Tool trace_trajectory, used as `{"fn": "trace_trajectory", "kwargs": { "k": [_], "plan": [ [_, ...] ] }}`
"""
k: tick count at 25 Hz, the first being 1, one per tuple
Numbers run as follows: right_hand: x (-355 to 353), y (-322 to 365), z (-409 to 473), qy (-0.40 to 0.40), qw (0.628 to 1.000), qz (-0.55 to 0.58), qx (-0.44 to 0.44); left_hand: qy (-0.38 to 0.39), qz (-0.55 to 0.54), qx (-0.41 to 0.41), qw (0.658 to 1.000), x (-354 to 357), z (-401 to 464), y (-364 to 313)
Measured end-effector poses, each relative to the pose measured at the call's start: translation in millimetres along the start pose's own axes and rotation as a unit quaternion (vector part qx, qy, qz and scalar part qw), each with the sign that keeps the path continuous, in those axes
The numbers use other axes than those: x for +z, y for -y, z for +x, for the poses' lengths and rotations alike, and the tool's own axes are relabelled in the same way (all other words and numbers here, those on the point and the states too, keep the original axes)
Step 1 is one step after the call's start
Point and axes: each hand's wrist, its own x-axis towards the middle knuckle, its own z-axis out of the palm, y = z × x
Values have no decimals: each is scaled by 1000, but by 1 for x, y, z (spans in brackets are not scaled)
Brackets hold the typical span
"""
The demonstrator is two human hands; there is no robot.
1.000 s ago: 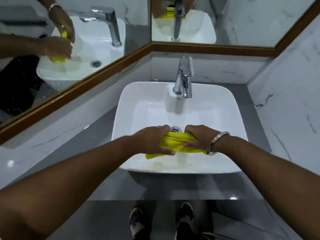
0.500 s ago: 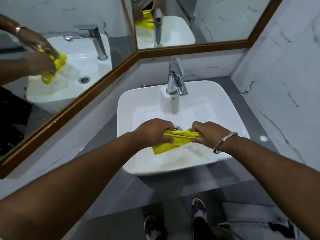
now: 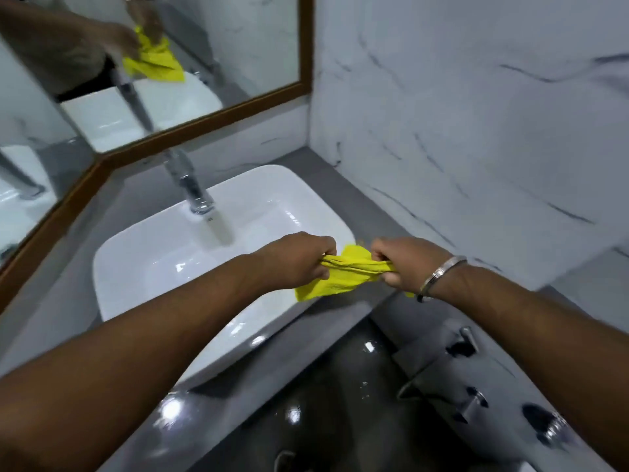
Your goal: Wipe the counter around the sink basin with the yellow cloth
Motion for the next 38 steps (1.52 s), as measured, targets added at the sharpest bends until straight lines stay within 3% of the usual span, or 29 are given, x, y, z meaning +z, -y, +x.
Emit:
{"fn": "trace_trajectory", "kwargs": {
  "k": [4,8,15,18,23,25,27,30,32,34,36,38],
  "plan": [
    [-17,-68,-115,24,996,58,57,84,14,158,984,7,58,-105],
    [-8,-130,-235,63,986,70,138,165,1,256,953,57,116,-217],
    [20,-245,-352,-37,951,41,306,112,20,294,949,118,224,-366],
    [68,-274,-356,-55,936,19,348,106,52,258,959,161,250,-377],
    [126,-308,-336,-17,926,116,358,223,104,258,934,212,284,-363],
    [135,-323,-329,-31,908,147,392,226,117,252,934,221,300,-354],
    [139,-338,-324,-80,882,153,438,149,119,226,955,230,314,-345],
    [147,-340,-313,-190,859,-12,475,1,108,148,983,244,307,-346],
    [163,-328,-304,-214,861,-91,451,-28,129,187,973,255,284,-349],
    [188,-315,-295,-147,885,-34,441,-10,200,269,942,271,261,-343],
    [213,-309,-297,-15,889,50,454,22,271,279,921,276,258,-332],
    [217,-302,-303,18,890,46,453,13,305,260,916,272,269,-330]
  ]
}}
